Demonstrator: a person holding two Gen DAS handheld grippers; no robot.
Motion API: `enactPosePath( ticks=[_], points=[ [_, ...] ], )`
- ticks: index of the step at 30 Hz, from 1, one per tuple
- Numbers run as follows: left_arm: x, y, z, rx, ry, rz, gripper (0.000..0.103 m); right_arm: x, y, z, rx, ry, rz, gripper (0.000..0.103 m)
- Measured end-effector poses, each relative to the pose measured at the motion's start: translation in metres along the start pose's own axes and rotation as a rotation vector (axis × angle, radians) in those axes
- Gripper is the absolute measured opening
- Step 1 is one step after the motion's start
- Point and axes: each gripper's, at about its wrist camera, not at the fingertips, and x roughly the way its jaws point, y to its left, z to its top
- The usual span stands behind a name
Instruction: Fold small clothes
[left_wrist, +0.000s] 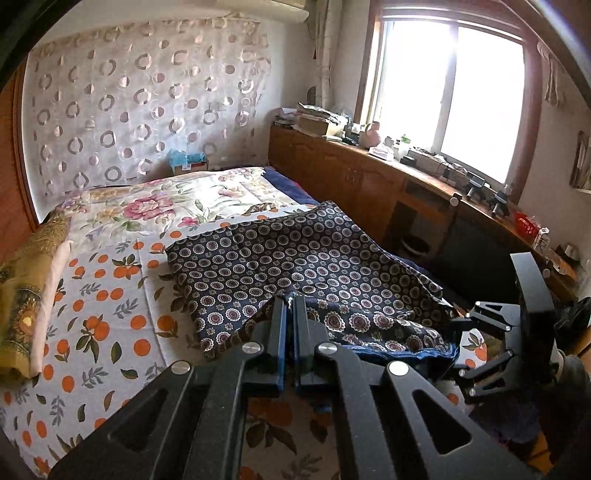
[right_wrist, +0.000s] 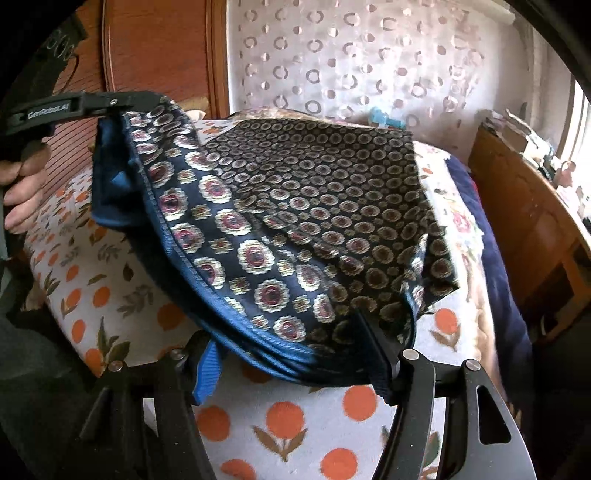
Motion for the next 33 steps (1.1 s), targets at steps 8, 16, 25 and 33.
enactPosePath(
  ticks=[8,16,25,33],
  points=[
    [-0.002,0.006,-0.002,-0.012,-0.003,0.022,0.004,-0.006,-0.016,0.011,0.031,-0.075,-0.005,0.008],
    [0.011,0.03,-0.001,-0.039,0.008,0.092,0.004,-0.011,-0.021,0.068,0.021,-0.193,-0.034,0.004],
    [0.033,0.067,0.016,-0.103,0.036,0.082,0.004,0.023,-0.025,0.125,-0.025,-0.213,-0.021,0.004],
    [0.049,0.087,0.037,-0.094,0.051,0.058,0.065,0.07,-0.048,0.148,-0.014,-0.169,0.002,0.004]
  ],
)
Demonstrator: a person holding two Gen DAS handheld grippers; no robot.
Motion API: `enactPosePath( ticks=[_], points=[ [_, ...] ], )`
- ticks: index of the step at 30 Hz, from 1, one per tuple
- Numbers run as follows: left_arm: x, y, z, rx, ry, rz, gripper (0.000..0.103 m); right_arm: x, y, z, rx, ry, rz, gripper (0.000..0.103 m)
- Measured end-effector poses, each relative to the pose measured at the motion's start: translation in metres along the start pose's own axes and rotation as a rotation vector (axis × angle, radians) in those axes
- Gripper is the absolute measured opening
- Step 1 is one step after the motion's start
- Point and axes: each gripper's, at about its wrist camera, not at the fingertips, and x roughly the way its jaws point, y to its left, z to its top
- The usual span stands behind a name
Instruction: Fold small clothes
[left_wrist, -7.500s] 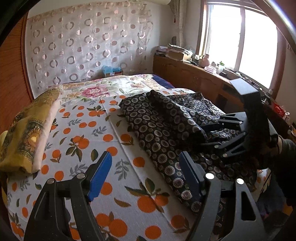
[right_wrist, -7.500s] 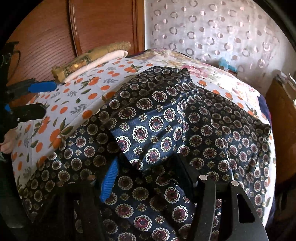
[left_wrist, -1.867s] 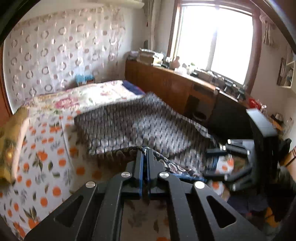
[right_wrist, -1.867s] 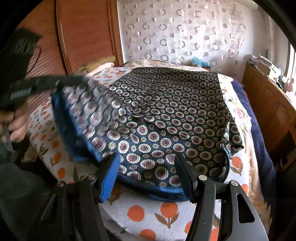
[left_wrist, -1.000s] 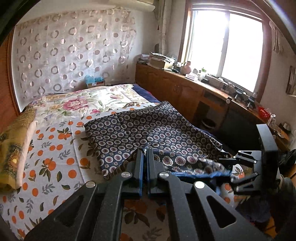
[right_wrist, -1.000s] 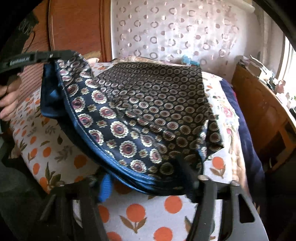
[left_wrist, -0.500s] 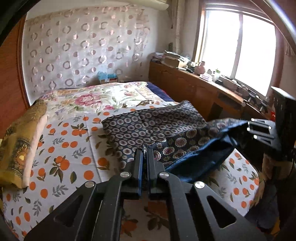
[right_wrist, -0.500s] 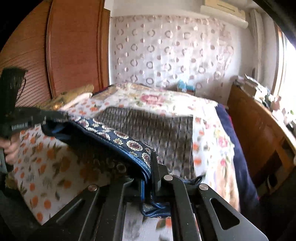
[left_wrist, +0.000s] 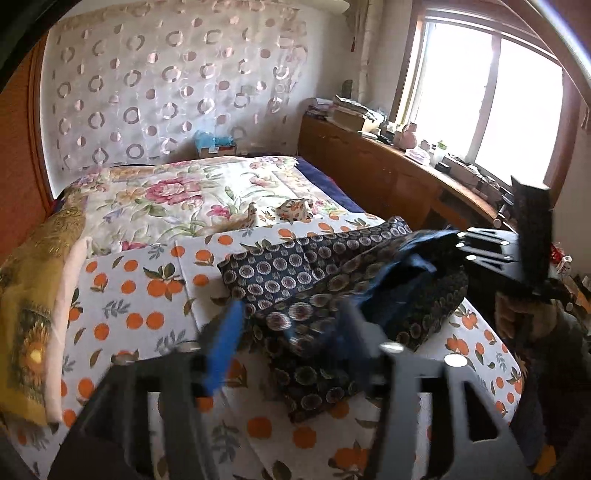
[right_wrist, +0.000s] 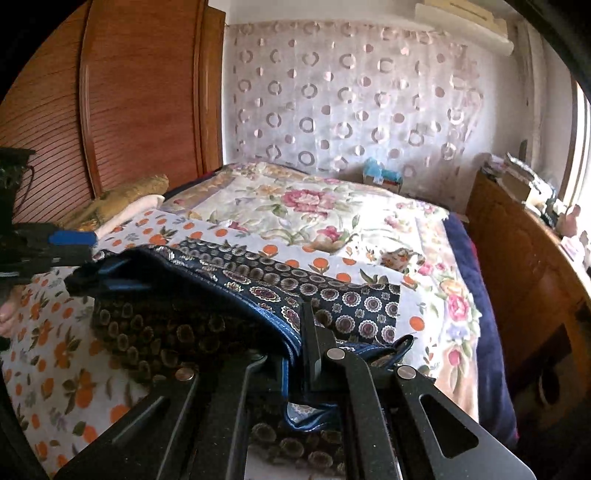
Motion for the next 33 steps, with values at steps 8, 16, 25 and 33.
enactPosePath(
  ticks=[8,16,25,33],
  points=[
    [0.023,0.023,0.008,-0.011,0.045,0.033,0.068,0.049,-0.012,0.018,0.006,0.079,0.011,0.005],
    [0.046,0.036,0.011,0.007,0.083,0.061,0.068,0.066,-0.02,0.031,0.039,0.092,-0.032,0.041],
    [0.09,0.041,0.02,0.066,0.156,0.083,0.068,0.032,-0.032,0.033,0.105,0.038,-0.102,0.066],
    [0.117,0.047,0.027,0.059,0.191,0.068,0.068,0.023,-0.036,0.002,0.154,0.117,-0.115,0.073]
  ],
)
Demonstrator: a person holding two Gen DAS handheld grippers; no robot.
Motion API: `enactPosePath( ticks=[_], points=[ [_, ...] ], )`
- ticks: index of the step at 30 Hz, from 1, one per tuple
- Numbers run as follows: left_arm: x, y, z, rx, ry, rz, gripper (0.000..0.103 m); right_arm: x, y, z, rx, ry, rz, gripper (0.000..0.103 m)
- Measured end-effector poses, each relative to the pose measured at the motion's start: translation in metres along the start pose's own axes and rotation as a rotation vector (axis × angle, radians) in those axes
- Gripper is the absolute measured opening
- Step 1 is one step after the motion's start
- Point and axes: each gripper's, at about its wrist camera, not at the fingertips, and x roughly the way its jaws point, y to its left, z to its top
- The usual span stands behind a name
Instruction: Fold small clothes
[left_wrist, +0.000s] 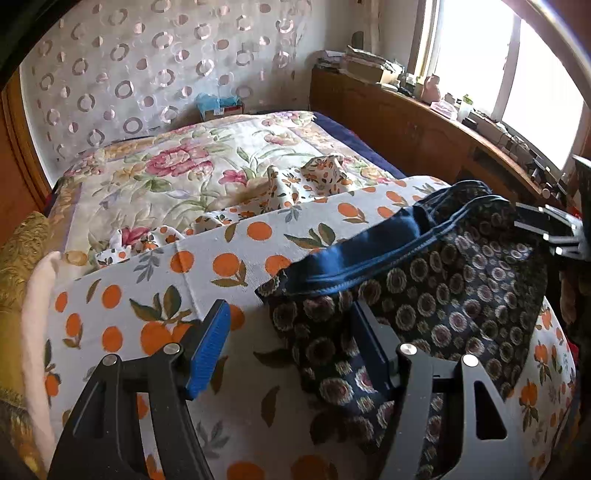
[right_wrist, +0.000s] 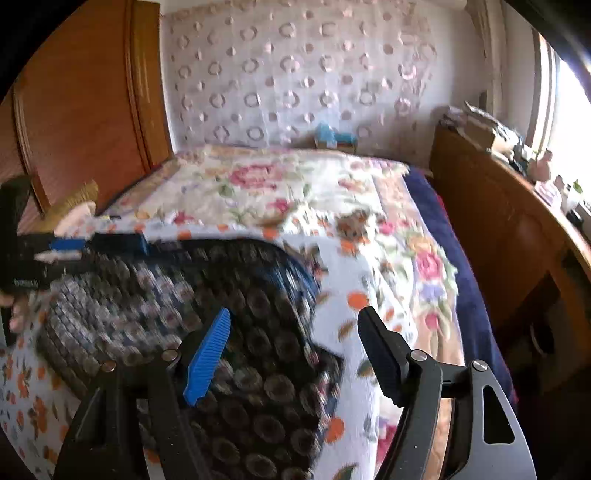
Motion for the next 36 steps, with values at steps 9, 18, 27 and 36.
enactPosePath(
  ticks=[9,18,27,36],
  points=[
    [0.014,0.003,0.0,-0.029,0.012,-0.012,0.068,0.023,-0.009,-0.009,0.074,0.088,0.071,0.073],
    [0.016,0.003,-0.001,-0.04,0.012,-0.016,0.068,0.033,-0.019,0.002,0.075,0.112,0.122,0.073],
    [0.02,0.005,0.003,-0.031,0.012,-0.025,0.063,0.038,-0.01,-0.002,0.026,0.107,0.157,0.052],
    [0.019,-0.008,0.006,-0.015,0.011,-0.113,0.01,0.04,-0.012,-0.004,0.042,0.105,0.247,0.016]
  ],
)
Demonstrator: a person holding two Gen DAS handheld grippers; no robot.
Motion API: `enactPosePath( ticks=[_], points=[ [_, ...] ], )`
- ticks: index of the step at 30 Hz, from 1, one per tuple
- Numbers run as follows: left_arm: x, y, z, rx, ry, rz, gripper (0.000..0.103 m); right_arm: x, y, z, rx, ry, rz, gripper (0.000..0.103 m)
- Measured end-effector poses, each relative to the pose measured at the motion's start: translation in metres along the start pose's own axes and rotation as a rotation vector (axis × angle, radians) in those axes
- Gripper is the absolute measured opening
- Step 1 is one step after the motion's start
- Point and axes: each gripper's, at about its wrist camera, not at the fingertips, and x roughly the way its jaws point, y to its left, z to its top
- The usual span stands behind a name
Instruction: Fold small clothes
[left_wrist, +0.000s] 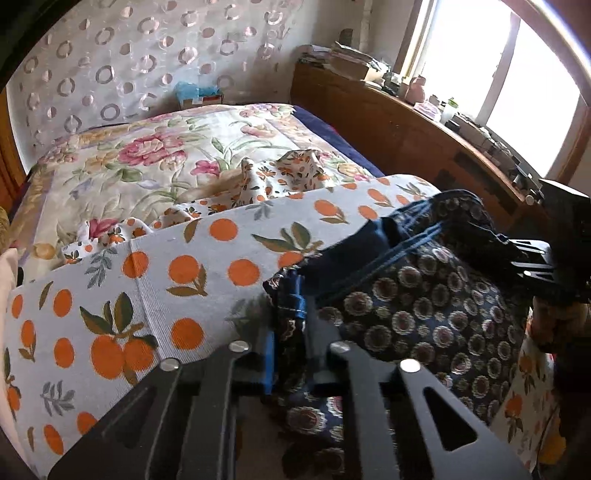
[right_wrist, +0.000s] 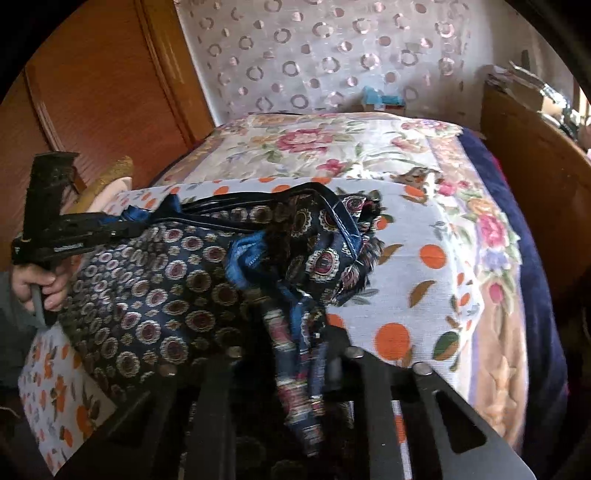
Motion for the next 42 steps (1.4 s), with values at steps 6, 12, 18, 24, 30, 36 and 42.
enactPosePath(
  ticks=[6,12,18,24,30,36,42],
  points=[
    [-0.046,-0.014,-0.001,0.019,-0.107,-0.002,0.009,-0.016,0.006,-0.002,-0.008,-0.075,-0.025,0.012],
    [-0.095,-0.018,-0.004,0.022,-0.201,0.019,0.009,-0.039,0.025,0.005,-0.042,-0.157,-0.03,0.011],
    [-0.143,0.001,-0.015,-0.004,-0.288,0.064,0.009,-0.047,0.055,0.021,-0.115,-0.192,-0.021,0.011],
    [-0.187,0.037,-0.036,-0.068,-0.361,0.125,0.009,-0.041,0.1,0.047,-0.222,-0.223,0.027,0.011],
    [-0.228,0.076,-0.062,-0.135,-0.429,0.221,0.009,-0.018,0.144,0.082,-0.344,-0.239,0.084,0.011],
    [-0.257,0.108,-0.088,-0.207,-0.499,0.318,0.009,0.009,0.187,0.123,-0.458,-0.266,0.135,0.011],
    [-0.261,0.147,-0.113,-0.337,-0.485,0.355,0.009,0.057,0.23,0.173,-0.604,-0.245,0.181,0.011]
  ],
)
